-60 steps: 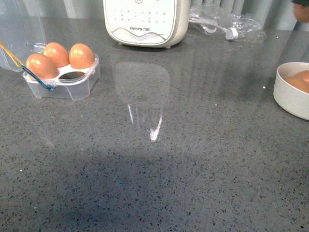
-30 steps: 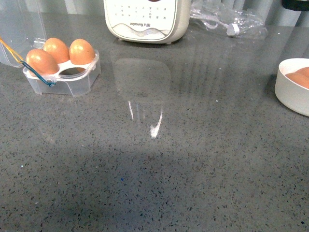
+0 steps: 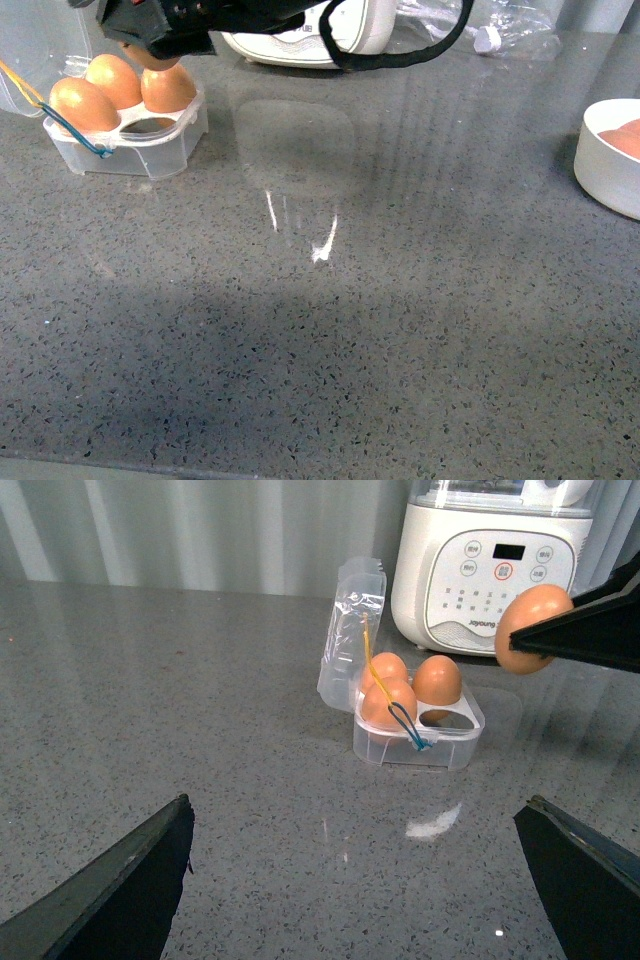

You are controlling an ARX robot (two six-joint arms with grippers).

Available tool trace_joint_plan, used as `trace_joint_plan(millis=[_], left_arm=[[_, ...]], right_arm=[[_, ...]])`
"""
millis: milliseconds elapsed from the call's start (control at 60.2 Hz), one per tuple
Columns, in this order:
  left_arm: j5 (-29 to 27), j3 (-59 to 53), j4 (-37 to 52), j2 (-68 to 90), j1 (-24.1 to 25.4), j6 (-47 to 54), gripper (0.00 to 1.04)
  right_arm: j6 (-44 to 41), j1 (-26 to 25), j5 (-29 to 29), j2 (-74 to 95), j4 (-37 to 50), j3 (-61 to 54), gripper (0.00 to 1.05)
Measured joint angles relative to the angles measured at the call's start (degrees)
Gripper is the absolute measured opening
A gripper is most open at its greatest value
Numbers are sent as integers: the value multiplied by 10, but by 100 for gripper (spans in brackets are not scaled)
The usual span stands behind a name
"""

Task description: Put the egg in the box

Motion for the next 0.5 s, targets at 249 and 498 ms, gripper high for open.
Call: trace_joint_plan(millis=[249,498], left_arm=[[0,0,0,0,0,0,98],[0,0,0,0,0,0,98]], right_arm=[[-1,17,5,18,-7,13,42],[-17,20,32,35,-16,28,42]])
